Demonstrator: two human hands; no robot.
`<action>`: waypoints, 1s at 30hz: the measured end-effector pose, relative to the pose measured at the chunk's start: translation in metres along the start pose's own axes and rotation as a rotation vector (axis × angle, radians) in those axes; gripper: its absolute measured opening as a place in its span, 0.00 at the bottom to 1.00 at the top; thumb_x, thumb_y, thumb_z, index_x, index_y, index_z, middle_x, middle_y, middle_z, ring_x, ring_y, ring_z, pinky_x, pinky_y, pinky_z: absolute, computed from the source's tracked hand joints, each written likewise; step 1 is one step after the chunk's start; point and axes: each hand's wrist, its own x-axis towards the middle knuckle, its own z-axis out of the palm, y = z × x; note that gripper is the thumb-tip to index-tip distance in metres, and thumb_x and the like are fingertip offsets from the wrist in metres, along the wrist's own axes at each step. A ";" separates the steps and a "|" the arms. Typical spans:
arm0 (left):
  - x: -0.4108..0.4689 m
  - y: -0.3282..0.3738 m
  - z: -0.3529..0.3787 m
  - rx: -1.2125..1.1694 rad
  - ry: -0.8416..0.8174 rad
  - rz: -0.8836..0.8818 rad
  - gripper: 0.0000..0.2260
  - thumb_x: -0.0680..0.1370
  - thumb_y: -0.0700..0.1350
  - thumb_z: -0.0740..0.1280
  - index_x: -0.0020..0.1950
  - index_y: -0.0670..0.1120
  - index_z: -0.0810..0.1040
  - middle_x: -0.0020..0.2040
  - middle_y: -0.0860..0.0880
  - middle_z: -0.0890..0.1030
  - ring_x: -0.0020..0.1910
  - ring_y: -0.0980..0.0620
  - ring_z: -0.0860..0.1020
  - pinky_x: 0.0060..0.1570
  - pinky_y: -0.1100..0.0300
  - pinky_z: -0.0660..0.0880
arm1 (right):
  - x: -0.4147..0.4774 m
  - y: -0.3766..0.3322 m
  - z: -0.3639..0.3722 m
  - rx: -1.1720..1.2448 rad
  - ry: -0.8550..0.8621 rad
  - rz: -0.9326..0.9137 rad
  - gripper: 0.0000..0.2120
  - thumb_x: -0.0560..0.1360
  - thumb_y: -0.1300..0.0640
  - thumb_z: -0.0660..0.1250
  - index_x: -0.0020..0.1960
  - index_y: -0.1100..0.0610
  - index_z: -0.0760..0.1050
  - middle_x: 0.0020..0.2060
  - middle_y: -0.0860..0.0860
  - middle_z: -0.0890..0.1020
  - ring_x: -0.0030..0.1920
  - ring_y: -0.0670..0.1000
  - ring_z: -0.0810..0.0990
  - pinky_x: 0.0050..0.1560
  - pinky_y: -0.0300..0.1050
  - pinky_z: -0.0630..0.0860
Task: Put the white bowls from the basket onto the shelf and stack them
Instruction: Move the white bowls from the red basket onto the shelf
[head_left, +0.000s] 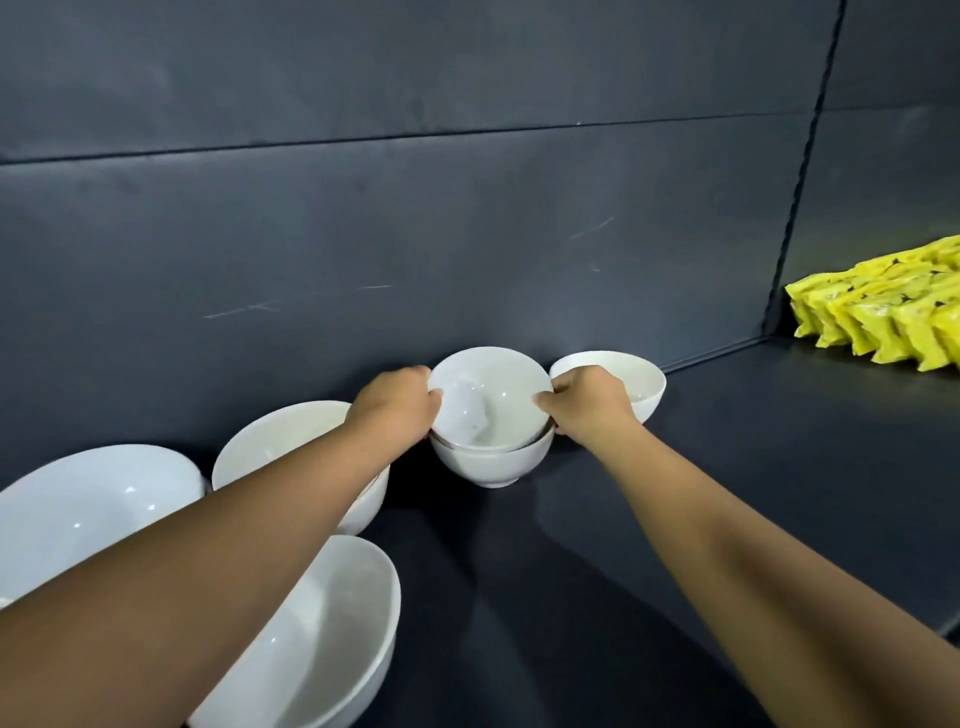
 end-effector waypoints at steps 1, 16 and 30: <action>-0.001 0.000 -0.001 0.003 0.002 0.004 0.13 0.79 0.47 0.56 0.54 0.42 0.74 0.50 0.42 0.81 0.50 0.42 0.78 0.48 0.55 0.72 | 0.001 0.001 0.001 0.005 -0.002 -0.002 0.14 0.73 0.60 0.60 0.29 0.57 0.63 0.33 0.58 0.73 0.37 0.54 0.72 0.40 0.43 0.66; -0.147 0.034 -0.066 -0.368 0.089 0.260 0.11 0.78 0.44 0.57 0.46 0.46 0.79 0.43 0.48 0.80 0.46 0.45 0.76 0.44 0.57 0.71 | -0.143 -0.011 -0.052 -0.067 0.203 -0.172 0.11 0.75 0.57 0.61 0.44 0.64 0.79 0.47 0.61 0.81 0.50 0.61 0.77 0.47 0.45 0.73; -0.420 0.070 0.058 -0.717 -0.452 0.585 0.11 0.77 0.45 0.62 0.57 0.44 0.78 0.54 0.45 0.82 0.56 0.48 0.78 0.50 0.63 0.68 | -0.481 0.125 -0.072 -0.376 0.331 0.377 0.13 0.76 0.53 0.64 0.50 0.62 0.81 0.51 0.59 0.82 0.54 0.59 0.79 0.49 0.46 0.70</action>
